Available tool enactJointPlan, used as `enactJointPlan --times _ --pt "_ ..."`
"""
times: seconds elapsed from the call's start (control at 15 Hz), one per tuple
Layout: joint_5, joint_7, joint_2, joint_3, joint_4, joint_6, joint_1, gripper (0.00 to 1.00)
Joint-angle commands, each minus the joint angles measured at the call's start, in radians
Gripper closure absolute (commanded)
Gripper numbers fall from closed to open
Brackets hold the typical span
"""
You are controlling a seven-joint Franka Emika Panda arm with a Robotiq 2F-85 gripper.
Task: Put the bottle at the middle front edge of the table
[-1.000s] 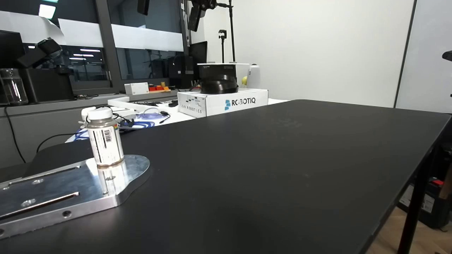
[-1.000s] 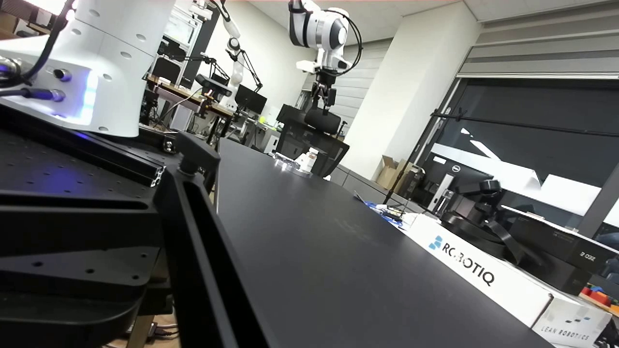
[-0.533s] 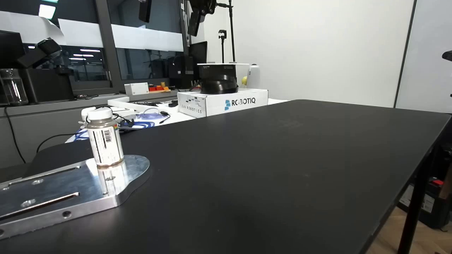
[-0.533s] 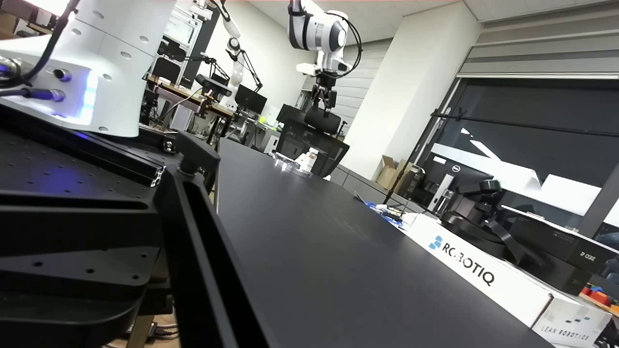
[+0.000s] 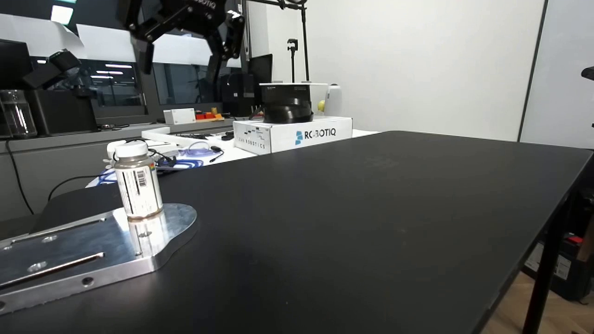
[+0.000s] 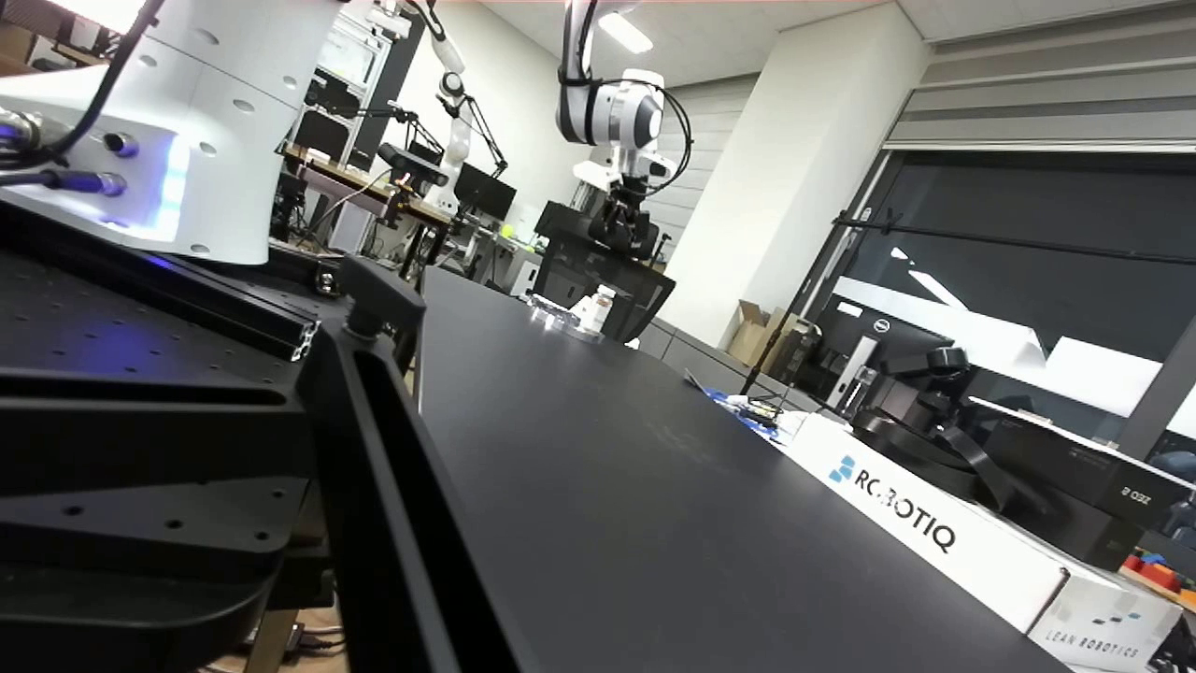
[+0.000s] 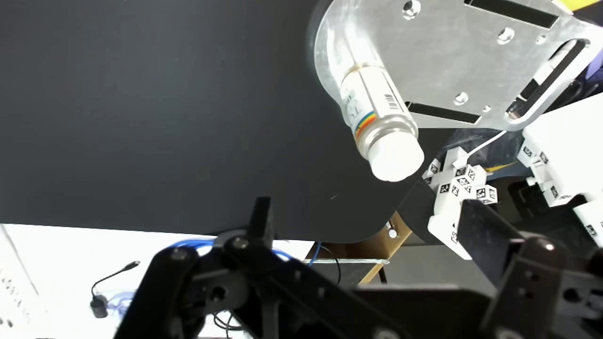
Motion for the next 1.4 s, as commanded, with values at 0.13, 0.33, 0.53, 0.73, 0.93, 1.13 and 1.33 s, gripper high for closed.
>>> enactJointPlan --times 0.13,0.33,0.53,0.73,0.93,1.13,1.33 --pt "0.023 0.019 0.226 -0.119 0.269 0.038 0.15 0.0" --pt "0.036 0.007 0.319 -0.185 0.378 0.049 0.22 0.0" --pt "0.049 -0.001 0.398 -0.243 0.475 0.04 0.28 0.0" --pt "0.051 -0.008 0.447 -0.3 0.537 0.022 0.326 0.0" --pt "0.018 0.011 0.467 -0.312 0.568 0.014 0.329 0.0" --pt "0.016 0.013 0.475 -0.341 0.593 0.009 0.342 0.0" --pt "0.02 0.006 0.47 -0.356 0.596 -0.013 0.346 0.0"
